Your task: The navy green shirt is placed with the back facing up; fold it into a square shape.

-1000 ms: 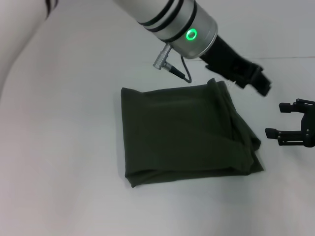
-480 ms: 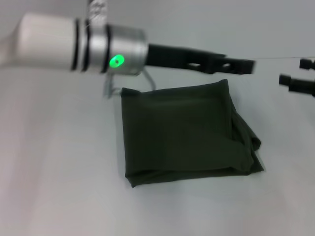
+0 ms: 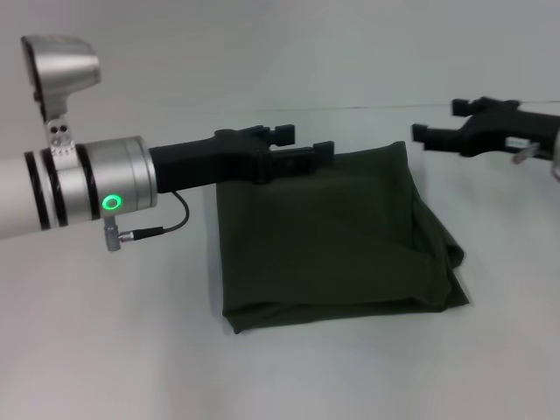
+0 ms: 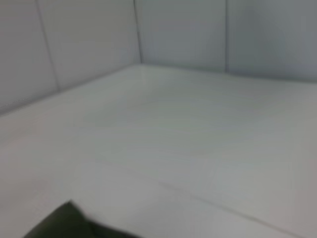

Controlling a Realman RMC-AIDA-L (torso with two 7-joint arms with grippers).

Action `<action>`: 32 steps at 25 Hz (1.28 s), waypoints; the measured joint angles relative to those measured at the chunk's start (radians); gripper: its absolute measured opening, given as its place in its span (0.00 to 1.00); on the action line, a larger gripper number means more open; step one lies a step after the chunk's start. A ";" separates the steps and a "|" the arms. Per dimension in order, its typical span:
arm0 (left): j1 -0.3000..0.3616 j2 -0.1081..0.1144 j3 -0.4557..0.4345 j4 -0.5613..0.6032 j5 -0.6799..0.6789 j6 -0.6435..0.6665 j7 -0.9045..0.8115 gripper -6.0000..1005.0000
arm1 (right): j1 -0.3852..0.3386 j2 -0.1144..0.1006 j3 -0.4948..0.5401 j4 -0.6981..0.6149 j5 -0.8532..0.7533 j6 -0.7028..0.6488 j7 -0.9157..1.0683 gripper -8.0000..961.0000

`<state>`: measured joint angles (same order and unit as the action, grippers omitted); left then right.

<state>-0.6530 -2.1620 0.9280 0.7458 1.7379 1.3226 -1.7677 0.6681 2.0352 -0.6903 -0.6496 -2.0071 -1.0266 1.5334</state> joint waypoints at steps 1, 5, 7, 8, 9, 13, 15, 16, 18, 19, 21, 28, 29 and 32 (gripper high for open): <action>0.003 0.001 -0.012 -0.012 -0.006 -0.001 0.021 0.88 | 0.007 0.008 -0.026 0.008 0.000 0.033 -0.007 0.95; 0.004 0.002 -0.031 -0.032 -0.009 -0.007 0.051 0.88 | 0.018 0.034 -0.125 0.024 -0.002 0.153 -0.018 0.95; 0.004 0.003 -0.031 -0.031 -0.006 -0.012 0.052 0.88 | 0.015 0.039 -0.151 0.025 -0.002 0.200 -0.022 0.95; 0.005 0.003 -0.031 -0.031 -0.006 -0.012 0.052 0.88 | 0.013 0.041 -0.158 0.025 -0.002 0.221 -0.026 0.95; 0.005 0.003 -0.031 -0.030 -0.006 -0.012 0.053 0.88 | 0.011 0.043 -0.162 0.026 -0.002 0.239 -0.032 0.95; 0.004 0.004 -0.028 -0.029 -0.006 -0.007 0.054 0.88 | 0.007 0.048 -0.172 0.035 -0.002 0.301 -0.056 0.95; 0.002 0.004 -0.027 -0.029 -0.005 -0.006 0.054 0.88 | 0.008 0.049 -0.184 0.043 -0.002 0.343 -0.064 0.95; 0.001 0.004 -0.026 -0.028 -0.005 -0.005 0.054 0.88 | 0.009 0.050 -0.190 0.050 -0.002 0.367 -0.069 0.95; -0.001 0.004 -0.025 -0.028 -0.005 -0.005 0.054 0.88 | 0.015 0.052 -0.198 0.063 -0.001 0.425 -0.076 0.95; -0.001 0.004 -0.024 -0.027 -0.004 -0.004 0.054 0.88 | 0.016 0.054 -0.200 0.068 0.008 0.473 -0.079 0.95; -0.001 0.005 -0.024 -0.027 -0.004 -0.004 0.054 0.88 | 0.016 0.056 -0.201 0.069 0.021 0.495 -0.080 0.95; 0.004 0.005 -0.024 -0.029 -0.003 -0.011 0.111 0.88 | -0.041 0.043 -0.170 0.064 0.338 0.393 -0.211 0.95; 0.006 0.005 -0.024 -0.030 -0.003 -0.011 0.127 0.88 | -0.056 0.038 -0.164 0.064 0.379 0.327 -0.230 0.95; 0.019 0.005 -0.024 -0.039 -0.004 -0.006 0.195 0.88 | -0.100 0.025 -0.149 0.070 0.428 0.145 -0.257 0.95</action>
<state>-0.6343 -2.1575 0.9036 0.7068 1.7344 1.3169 -1.5730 0.5677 2.0598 -0.8388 -0.5800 -1.5793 -0.8820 1.2763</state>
